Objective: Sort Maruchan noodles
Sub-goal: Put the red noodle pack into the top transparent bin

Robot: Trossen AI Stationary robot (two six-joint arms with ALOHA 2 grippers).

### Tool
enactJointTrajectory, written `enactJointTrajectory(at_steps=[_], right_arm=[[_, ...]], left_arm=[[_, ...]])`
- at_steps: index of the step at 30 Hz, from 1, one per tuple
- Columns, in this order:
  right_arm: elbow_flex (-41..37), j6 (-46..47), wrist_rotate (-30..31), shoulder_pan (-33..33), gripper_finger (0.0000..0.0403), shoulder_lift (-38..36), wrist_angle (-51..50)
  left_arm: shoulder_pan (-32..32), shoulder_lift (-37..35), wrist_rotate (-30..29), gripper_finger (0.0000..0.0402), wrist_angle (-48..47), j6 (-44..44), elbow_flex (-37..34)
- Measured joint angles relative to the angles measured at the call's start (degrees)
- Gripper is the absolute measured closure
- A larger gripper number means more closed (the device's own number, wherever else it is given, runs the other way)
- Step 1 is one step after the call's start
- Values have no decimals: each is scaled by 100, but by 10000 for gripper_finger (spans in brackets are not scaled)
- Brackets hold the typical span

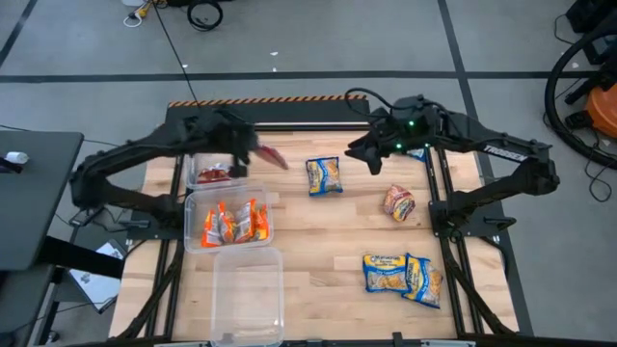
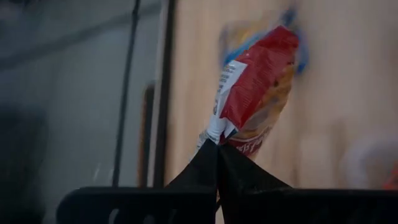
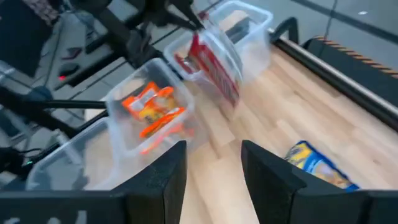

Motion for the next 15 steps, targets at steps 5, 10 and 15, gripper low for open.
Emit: enactJointTrajectory(at_steps=[5,10,15], right_arm=[[0,-182,109,-22,245,139,-62],[-2,-225,128,-117,245,341,-66],[-4,-231,93,-170,245,510,-49]], left_arm=[[646,-645,-398,401,-637,-140,-2],[1160,-978,-559,400,-837,-172,0],[1864,-982,-743,399,-2001,-177,-2]])
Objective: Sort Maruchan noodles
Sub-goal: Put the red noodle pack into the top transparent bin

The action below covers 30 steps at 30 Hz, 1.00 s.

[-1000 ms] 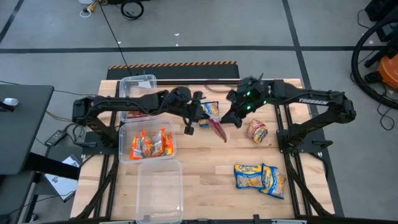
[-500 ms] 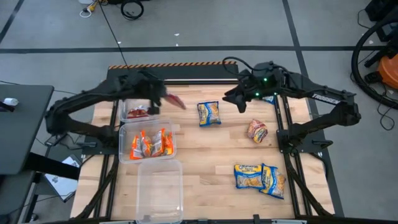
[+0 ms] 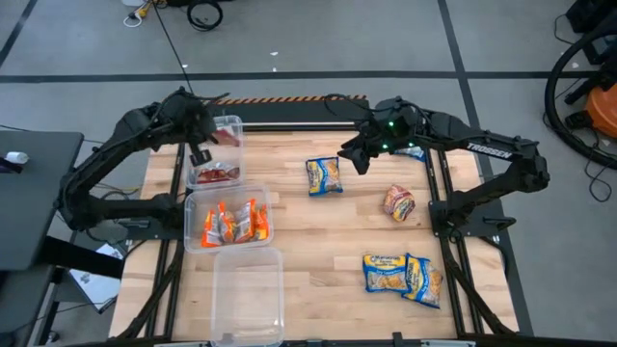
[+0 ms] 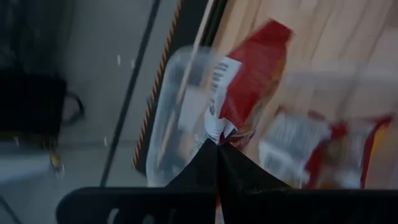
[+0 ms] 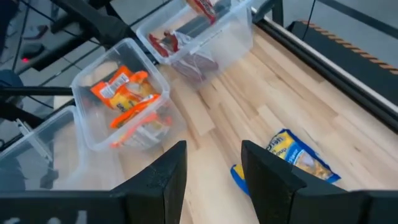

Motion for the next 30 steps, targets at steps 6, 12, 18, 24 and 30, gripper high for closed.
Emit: enactJointTrajectory(at_steps=[6,12,18,24,30], right_arm=[[-4,-98,-3,2,245,119,16],[-4,-98,-3,4,245,184,70],[-4,-97,-4,4,245,183,115],[-4,-46,-4,4,245,183,118],[-4,-79,57,-2,245,183,280]], left_arm=[[503,20,231,399,-187,-192,-176],[601,31,463,399,60,-300,-1218],[634,35,385,398,1107,-292,-2029],[619,33,310,398,1250,-289,-2098],[756,260,450,398,1702,-246,-2378]])
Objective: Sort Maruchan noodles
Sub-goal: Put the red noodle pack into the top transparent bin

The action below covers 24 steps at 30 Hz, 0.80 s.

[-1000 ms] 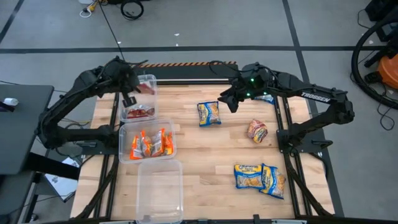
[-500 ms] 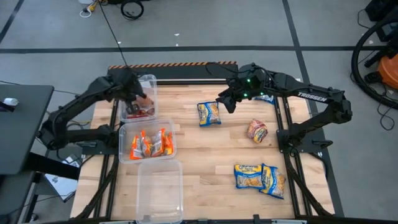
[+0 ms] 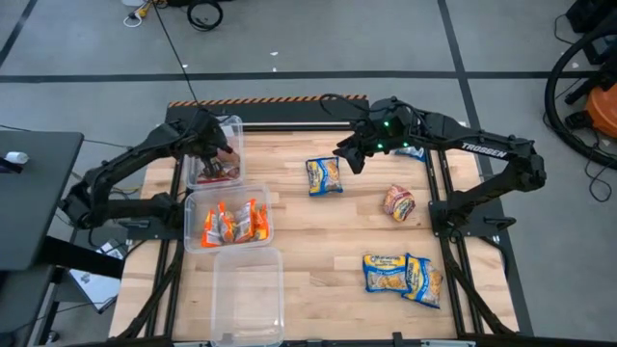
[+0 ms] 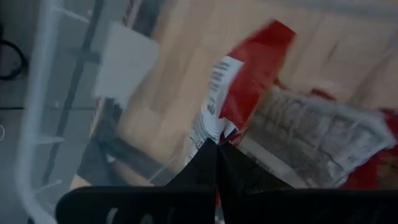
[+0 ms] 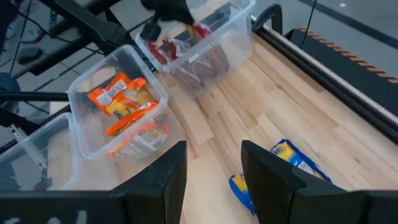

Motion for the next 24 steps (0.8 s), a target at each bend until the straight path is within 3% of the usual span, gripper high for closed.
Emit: enactJointTrajectory(at_steps=[11,24], right_arm=[[0,-157,46,-41,240,-2,-116],[0,-321,147,-405,227,-7,-1104]], left_arm=[[74,254,-225,391,-16,146,-83],[74,216,319,288,-1421,51,1031]])
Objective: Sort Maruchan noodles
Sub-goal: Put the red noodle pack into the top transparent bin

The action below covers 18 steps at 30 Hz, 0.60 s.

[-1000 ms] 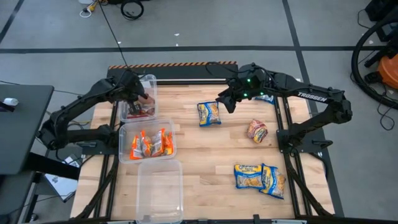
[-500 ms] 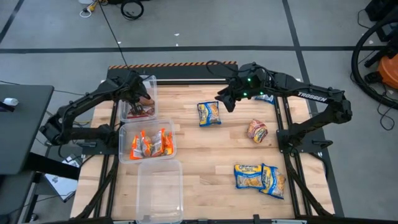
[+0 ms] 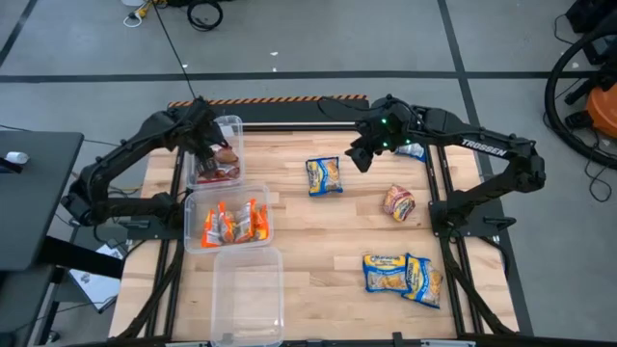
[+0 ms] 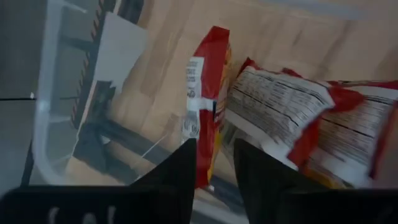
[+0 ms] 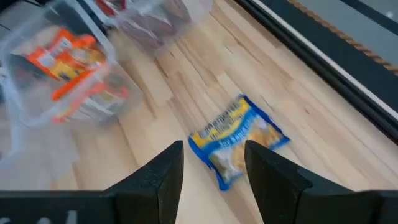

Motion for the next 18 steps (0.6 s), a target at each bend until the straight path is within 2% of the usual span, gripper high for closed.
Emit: enactJointTrajectory(at_steps=[4,6,8,11,15,18], right_arm=[[0,225,285,-39,227,0,-816],[-64,595,441,-12,227,-5,-1401],[-219,1016,456,83,227,-11,-1975],[-514,1874,240,313,222,-21,-2685],[-1142,3187,58,662,192,-19,-2895],[-1803,4040,176,845,161,-19,-2767]], left_arm=[[2,-2,75,281,-335,-302,542],[2,-4,396,281,-451,-490,867],[2,-4,1007,281,-411,-735,1150],[-2,-7,2255,281,-181,-993,1466],[-3,-7,3709,280,394,-1189,1630],[-88,-7,4337,280,729,-1305,1641]])
